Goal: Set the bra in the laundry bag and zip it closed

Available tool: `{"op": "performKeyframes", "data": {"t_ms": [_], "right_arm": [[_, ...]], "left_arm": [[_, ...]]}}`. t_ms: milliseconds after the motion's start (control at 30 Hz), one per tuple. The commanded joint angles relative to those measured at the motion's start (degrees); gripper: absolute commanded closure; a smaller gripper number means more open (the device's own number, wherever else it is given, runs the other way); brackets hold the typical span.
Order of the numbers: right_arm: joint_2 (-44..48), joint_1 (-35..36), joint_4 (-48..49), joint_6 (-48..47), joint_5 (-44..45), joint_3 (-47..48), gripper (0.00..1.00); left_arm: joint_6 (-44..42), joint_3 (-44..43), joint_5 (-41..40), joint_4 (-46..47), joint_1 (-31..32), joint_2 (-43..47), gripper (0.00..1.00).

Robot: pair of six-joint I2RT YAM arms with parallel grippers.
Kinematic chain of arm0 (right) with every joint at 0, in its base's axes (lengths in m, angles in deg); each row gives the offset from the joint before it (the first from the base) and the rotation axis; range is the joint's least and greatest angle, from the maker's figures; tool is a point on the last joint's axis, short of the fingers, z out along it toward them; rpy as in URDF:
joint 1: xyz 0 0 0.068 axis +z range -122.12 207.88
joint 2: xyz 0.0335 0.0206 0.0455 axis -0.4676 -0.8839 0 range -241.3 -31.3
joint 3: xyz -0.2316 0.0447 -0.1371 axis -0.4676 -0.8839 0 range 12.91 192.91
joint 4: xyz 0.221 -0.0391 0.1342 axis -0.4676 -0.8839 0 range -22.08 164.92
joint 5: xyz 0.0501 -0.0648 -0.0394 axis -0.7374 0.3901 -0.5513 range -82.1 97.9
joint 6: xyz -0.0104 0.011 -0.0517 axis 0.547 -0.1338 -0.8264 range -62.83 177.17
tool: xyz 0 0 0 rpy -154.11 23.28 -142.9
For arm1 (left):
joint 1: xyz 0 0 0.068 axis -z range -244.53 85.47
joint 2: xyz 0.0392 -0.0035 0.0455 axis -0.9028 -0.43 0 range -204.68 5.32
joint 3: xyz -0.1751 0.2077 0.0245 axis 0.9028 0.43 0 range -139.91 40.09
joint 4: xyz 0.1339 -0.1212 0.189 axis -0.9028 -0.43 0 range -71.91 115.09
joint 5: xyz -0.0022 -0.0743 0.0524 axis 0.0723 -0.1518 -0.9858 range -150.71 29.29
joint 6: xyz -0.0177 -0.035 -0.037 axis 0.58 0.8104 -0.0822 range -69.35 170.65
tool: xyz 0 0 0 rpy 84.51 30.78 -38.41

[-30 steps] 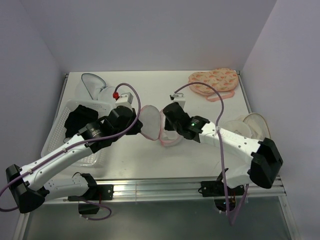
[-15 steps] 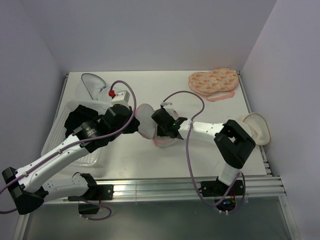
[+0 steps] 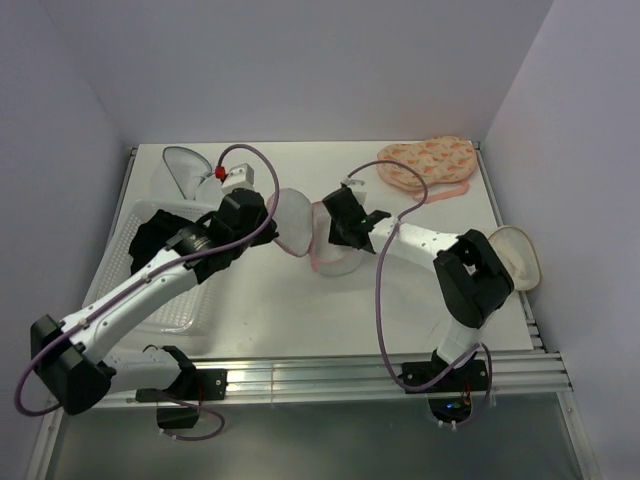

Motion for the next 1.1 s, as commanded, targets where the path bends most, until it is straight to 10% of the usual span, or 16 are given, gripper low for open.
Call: {"op": "performKeyframes", "data": {"t_ms": [0, 533, 1067], "right_arm": [[-2.4, -4.0, -0.3, -4.0, 0.0, 6.3, 0.95], [-6.6, -9.0, -2.6, -8.1, -4.1, 16.0, 0.91], [1.4, -9.1, -0.9, -6.0, -9.3, 13.2, 0.90]], "left_arm": [[-2.7, -4.5, 2.0, 9.7, -2.8, -5.3, 0.96], [-5.5, -15.9, 4.6, 14.2, -6.3, -22.5, 0.43], [-3.3, -7.8, -7.3, 5.2, -7.9, -8.1, 0.35]]}}
